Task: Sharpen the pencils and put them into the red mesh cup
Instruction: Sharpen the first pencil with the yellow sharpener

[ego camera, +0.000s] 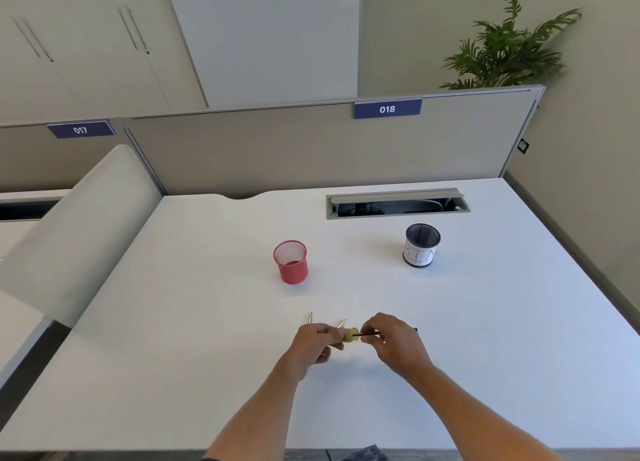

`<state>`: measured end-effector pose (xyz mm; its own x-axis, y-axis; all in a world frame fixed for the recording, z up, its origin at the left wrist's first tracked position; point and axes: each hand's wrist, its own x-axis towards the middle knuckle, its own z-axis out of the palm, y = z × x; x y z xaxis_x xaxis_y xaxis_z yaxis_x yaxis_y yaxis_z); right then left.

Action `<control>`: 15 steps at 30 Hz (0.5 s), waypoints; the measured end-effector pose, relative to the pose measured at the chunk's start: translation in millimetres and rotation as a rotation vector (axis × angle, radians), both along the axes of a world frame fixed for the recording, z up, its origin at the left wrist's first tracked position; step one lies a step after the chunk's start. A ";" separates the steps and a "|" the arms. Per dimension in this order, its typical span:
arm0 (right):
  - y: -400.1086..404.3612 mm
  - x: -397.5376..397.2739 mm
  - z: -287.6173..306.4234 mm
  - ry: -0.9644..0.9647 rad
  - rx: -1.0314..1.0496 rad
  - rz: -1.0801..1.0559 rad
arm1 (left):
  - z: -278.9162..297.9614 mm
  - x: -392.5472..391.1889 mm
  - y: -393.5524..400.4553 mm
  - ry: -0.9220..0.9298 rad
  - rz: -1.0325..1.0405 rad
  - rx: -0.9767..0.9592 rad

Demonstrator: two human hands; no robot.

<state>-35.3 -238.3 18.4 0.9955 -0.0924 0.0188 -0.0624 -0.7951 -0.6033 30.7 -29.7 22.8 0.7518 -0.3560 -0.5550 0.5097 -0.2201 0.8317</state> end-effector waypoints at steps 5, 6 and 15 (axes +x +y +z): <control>-0.3 3.0 5.0 0.061 -0.019 0.062 | 1.9 3.1 1.8 0.071 -0.015 0.015; 0.0 3.8 6.3 0.148 -0.006 0.055 | 1.4 3.4 3.4 0.062 -0.036 0.028; -6.6 7.9 17.9 0.728 0.546 0.136 | 1.7 1.7 14.5 -0.037 -0.228 0.138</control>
